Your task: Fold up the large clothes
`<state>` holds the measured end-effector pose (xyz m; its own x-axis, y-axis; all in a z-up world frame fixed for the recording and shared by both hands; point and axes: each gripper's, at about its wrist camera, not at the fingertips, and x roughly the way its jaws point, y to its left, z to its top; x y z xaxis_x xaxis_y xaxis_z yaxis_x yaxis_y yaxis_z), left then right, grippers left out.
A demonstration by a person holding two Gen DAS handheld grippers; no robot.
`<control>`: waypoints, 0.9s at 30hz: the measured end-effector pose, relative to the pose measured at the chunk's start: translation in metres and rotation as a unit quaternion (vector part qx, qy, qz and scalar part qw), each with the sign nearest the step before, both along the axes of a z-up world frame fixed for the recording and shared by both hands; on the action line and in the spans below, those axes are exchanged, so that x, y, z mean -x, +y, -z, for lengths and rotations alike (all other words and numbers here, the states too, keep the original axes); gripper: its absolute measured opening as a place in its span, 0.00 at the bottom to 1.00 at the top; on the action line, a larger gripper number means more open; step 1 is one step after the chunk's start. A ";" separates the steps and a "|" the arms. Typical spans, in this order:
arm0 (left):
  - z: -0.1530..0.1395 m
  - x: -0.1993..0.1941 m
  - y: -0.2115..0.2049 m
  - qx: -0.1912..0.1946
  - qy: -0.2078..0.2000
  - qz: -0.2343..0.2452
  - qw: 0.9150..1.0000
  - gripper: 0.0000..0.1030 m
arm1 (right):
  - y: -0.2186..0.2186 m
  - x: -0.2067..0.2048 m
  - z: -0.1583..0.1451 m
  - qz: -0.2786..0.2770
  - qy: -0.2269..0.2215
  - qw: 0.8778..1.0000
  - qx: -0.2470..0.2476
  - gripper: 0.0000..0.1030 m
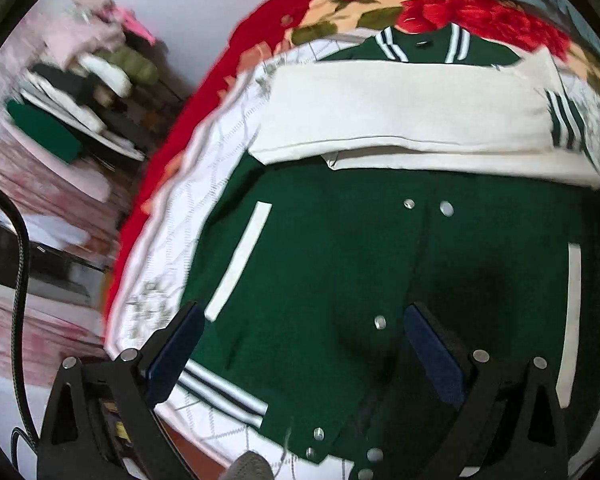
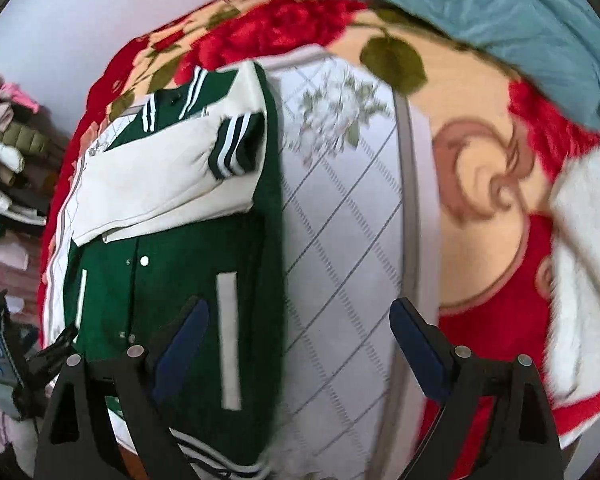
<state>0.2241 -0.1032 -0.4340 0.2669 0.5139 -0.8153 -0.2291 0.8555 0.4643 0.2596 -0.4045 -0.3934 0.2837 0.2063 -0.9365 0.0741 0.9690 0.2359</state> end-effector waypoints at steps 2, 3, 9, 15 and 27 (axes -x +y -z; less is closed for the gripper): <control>0.001 0.014 -0.029 -0.049 0.005 0.007 0.999 1.00 | -0.013 -0.003 -0.004 -0.022 -0.007 0.999 0.022 0.91; 0.002 0.023 -0.047 -0.079 0.009 0.008 0.997 1.00 | -0.019 -0.005 -0.005 -0.035 -0.012 0.999 0.030 0.91; 0.022 0.064 -0.139 -0.167 0.054 -0.025 0.984 1.00 | -0.059 -0.009 0.008 -0.090 0.001 0.996 0.026 0.91; 0.049 0.087 -0.214 -0.156 0.074 -0.074 0.982 1.00 | -0.108 -0.012 0.026 -0.107 0.027 0.993 0.041 0.91; 0.133 0.063 -0.224 -0.176 0.110 -0.225 0.952 1.00 | -0.143 -0.071 0.030 -0.079 0.044 0.995 0.037 0.91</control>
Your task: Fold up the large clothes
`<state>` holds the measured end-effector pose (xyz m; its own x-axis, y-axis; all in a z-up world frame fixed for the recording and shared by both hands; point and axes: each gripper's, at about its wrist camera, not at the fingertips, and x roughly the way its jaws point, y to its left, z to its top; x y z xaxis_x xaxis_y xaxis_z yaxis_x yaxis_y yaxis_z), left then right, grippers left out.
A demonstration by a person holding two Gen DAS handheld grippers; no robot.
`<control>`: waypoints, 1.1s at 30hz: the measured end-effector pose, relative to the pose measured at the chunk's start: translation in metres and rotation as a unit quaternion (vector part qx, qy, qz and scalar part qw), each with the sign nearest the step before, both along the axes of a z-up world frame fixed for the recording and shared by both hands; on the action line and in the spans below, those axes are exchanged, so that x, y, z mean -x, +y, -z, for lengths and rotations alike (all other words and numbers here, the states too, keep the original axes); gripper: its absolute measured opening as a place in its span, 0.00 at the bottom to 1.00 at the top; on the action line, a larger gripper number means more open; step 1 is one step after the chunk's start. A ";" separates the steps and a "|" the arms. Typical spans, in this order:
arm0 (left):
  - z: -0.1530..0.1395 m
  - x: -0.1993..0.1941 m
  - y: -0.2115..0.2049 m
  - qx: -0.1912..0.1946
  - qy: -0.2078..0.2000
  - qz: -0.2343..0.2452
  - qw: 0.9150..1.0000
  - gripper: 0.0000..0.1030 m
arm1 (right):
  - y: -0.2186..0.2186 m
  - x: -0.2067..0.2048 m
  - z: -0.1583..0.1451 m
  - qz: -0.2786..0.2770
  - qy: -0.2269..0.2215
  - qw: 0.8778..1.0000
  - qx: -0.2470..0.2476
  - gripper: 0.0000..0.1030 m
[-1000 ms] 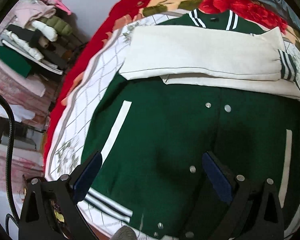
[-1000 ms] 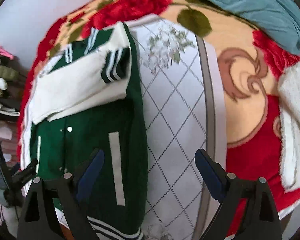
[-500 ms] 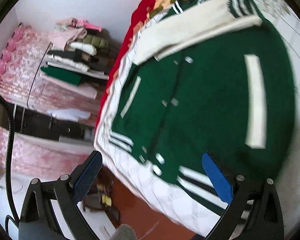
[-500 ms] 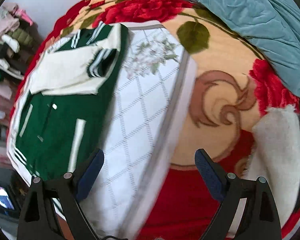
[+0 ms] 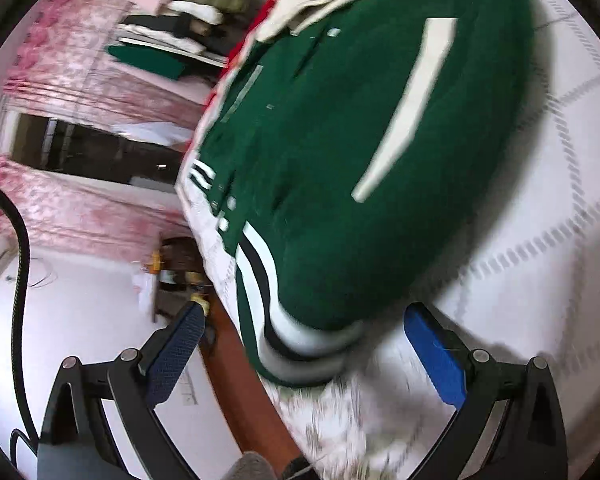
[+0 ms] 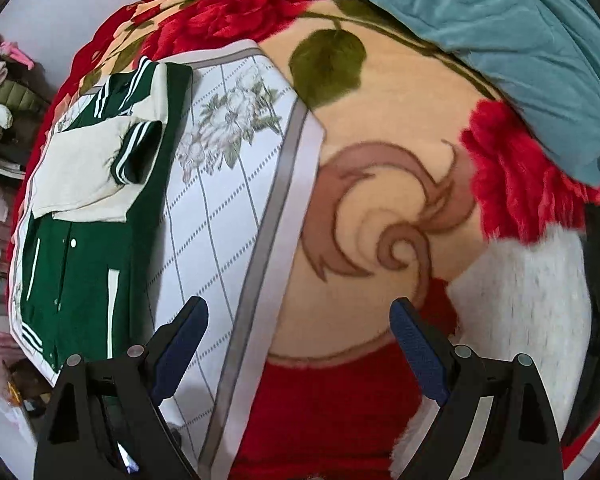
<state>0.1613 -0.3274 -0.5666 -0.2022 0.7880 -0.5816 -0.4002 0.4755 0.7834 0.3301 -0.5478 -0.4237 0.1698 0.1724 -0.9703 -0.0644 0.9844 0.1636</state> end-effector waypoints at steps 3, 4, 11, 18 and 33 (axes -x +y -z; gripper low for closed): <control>0.004 -0.011 0.022 -0.016 -0.010 -0.018 1.000 1.00 | 0.016 -0.012 0.002 -0.019 -0.006 1.000 0.002 0.91; 0.005 -0.014 0.027 -0.021 -0.011 -0.021 0.999 1.00 | 0.022 -0.016 0.005 -0.026 -0.007 1.000 0.001 0.91; 0.004 -0.024 0.046 -0.016 -0.042 -0.033 0.998 0.87 | 0.071 -0.057 0.045 -0.071 0.000 0.997 -0.012 0.91; -0.004 -0.025 0.045 0.076 -0.086 -0.030 0.993 0.24 | 0.119 -0.113 0.084 -0.101 0.023 0.989 -0.105 0.91; -0.020 -0.034 0.066 0.165 -0.121 -0.086 0.975 0.14 | 0.197 -0.190 0.168 -0.009 0.152 0.924 -0.352 0.91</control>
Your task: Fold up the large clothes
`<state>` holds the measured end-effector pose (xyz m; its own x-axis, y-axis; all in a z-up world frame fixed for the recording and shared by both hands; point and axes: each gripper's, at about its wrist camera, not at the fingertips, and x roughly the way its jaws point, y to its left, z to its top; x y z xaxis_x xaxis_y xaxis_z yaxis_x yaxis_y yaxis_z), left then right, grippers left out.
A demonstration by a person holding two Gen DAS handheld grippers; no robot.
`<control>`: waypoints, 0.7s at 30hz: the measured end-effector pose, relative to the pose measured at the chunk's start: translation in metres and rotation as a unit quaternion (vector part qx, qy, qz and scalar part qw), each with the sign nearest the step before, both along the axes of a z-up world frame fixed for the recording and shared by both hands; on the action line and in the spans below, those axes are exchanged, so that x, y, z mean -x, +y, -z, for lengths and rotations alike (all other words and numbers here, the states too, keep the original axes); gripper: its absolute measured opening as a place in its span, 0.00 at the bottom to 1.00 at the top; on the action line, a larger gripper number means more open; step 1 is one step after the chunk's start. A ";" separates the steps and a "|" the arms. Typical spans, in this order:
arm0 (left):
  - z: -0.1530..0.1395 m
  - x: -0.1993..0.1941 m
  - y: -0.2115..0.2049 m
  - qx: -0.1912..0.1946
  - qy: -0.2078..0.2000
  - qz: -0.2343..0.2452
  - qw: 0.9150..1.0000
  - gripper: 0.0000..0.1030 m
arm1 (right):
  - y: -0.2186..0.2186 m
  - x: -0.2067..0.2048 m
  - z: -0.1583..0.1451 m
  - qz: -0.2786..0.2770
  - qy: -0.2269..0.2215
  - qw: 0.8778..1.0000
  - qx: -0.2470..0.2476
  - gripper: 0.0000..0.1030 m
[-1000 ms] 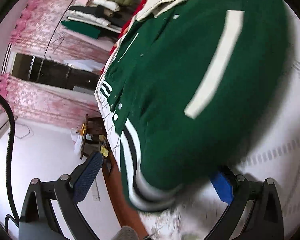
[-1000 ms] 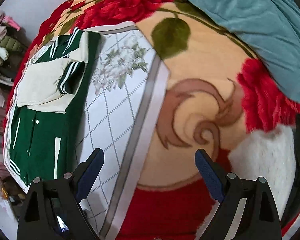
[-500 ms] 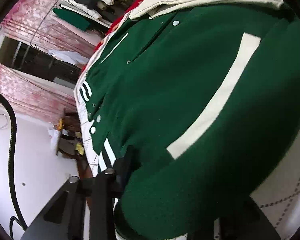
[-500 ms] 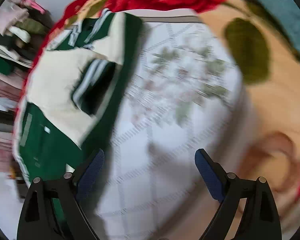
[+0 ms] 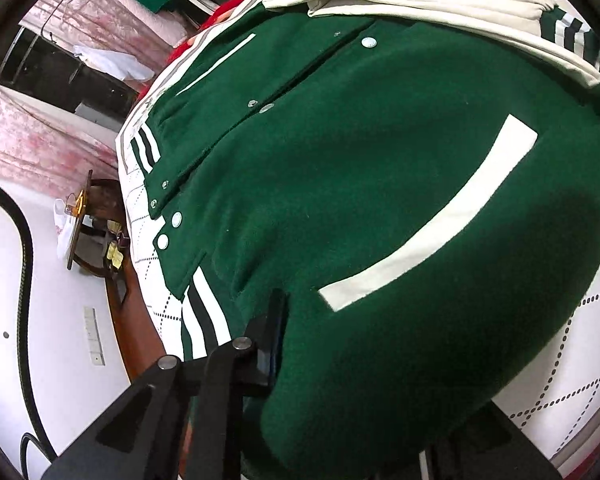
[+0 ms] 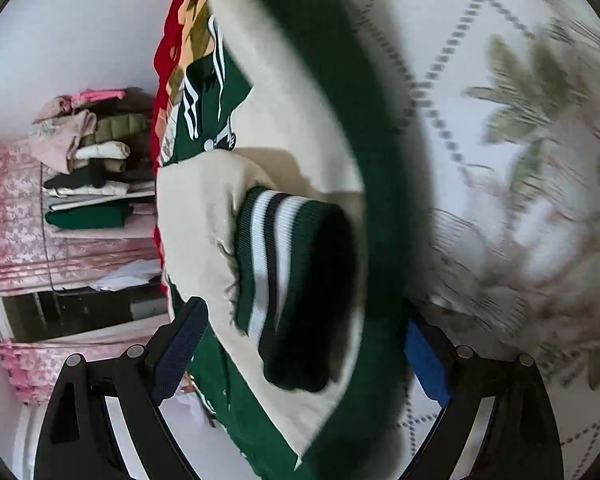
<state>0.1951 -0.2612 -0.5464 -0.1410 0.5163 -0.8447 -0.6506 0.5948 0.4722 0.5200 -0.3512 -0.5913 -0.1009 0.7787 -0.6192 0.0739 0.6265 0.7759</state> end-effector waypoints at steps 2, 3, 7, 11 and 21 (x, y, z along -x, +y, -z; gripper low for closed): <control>-0.001 0.002 0.005 0.004 -0.001 0.003 1.000 0.14 | 0.013 -0.002 0.000 -0.006 -0.007 1.000 0.014 0.88; -0.001 0.002 0.006 0.006 -0.002 0.003 1.000 0.14 | 0.019 -0.002 -0.001 -0.009 -0.012 1.000 0.023 0.74; -0.010 0.004 0.013 0.014 -0.010 0.011 1.000 0.13 | 0.028 -0.003 -0.003 -0.003 -0.009 0.999 0.043 0.29; -0.040 0.010 0.028 0.019 -0.027 0.018 0.999 0.11 | 0.030 -0.003 -0.033 0.015 -0.021 0.999 0.044 0.19; -0.113 0.030 0.125 0.127 -0.110 0.000 0.986 0.11 | 0.096 -0.003 -0.159 0.014 -0.074 0.995 0.060 0.16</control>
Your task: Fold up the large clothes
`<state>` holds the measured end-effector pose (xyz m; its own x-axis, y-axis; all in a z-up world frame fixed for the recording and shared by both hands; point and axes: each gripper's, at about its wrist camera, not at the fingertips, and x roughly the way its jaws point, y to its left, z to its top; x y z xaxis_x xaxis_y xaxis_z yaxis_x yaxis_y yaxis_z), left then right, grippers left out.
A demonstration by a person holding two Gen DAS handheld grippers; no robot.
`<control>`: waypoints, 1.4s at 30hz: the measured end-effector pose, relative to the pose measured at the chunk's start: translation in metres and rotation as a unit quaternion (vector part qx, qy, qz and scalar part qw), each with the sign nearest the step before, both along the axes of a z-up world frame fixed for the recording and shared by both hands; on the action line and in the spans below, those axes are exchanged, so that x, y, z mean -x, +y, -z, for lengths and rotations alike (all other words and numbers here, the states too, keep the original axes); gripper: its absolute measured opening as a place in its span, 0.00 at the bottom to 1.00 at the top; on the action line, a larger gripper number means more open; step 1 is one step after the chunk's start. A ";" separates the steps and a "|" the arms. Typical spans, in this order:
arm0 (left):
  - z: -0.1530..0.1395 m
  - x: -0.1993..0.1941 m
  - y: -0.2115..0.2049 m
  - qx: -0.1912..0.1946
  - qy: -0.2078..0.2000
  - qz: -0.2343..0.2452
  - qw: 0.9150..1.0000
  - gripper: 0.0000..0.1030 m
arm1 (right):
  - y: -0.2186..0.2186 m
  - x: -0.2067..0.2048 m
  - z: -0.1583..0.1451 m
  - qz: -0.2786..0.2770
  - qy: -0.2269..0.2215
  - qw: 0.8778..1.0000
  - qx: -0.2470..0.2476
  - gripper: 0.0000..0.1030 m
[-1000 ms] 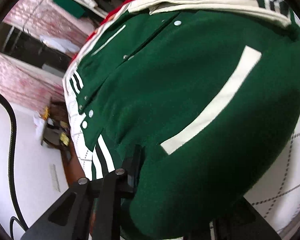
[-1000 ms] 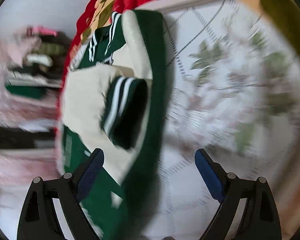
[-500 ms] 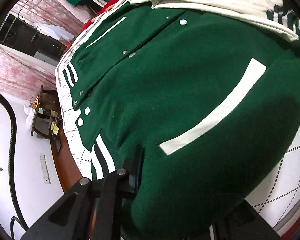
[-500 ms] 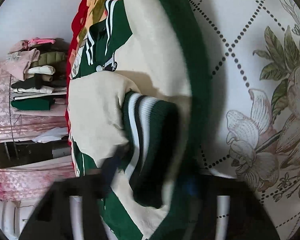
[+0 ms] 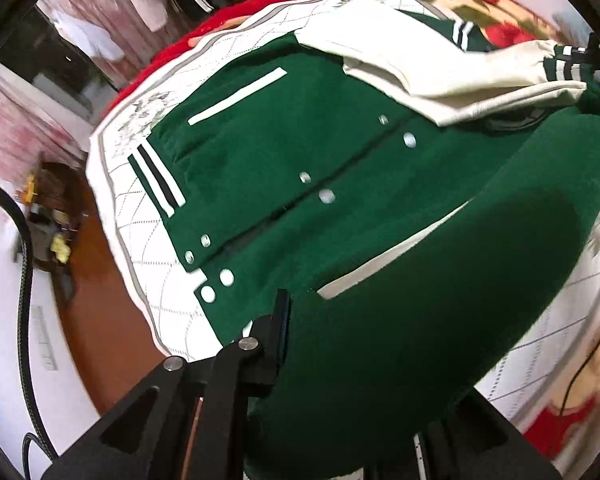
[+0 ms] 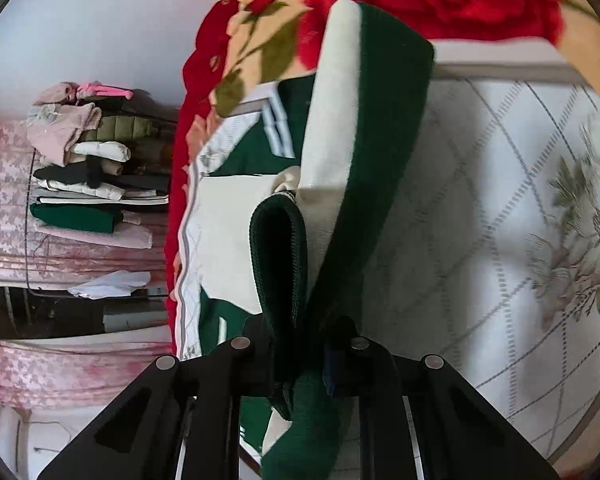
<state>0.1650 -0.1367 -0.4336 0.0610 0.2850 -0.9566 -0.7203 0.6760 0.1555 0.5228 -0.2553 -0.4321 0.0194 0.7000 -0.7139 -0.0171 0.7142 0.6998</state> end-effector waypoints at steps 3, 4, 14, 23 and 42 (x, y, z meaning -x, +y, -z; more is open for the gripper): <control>-0.011 0.003 0.042 0.038 -0.016 0.001 0.999 0.11 | 0.046 -0.003 -0.030 -0.006 -0.010 1.000 0.026 0.16; -0.014 0.003 0.055 0.043 -0.019 0.000 0.999 0.11 | 0.062 -0.005 -0.038 -0.010 -0.014 0.999 0.037 0.16; -0.001 -0.001 0.212 0.104 -0.040 -0.055 0.992 0.11 | 0.262 -0.029 -0.046 -0.038 -0.018 0.992 0.117 0.16; 0.051 0.016 0.305 0.195 -0.051 -0.104 0.974 0.20 | 0.402 -0.048 0.029 -0.090 0.040 0.981 0.168 0.33; 0.033 0.057 0.367 0.125 -0.056 -0.130 0.982 0.90 | 0.249 -0.059 0.007 -0.059 -0.082 0.987 0.126 0.72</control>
<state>0.1083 0.2301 -0.4668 0.1265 0.0617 -0.9901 -0.8763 0.4747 -0.0824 0.5816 -0.0063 -0.4388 0.0777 0.5045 -0.8599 -0.2093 0.8515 0.4807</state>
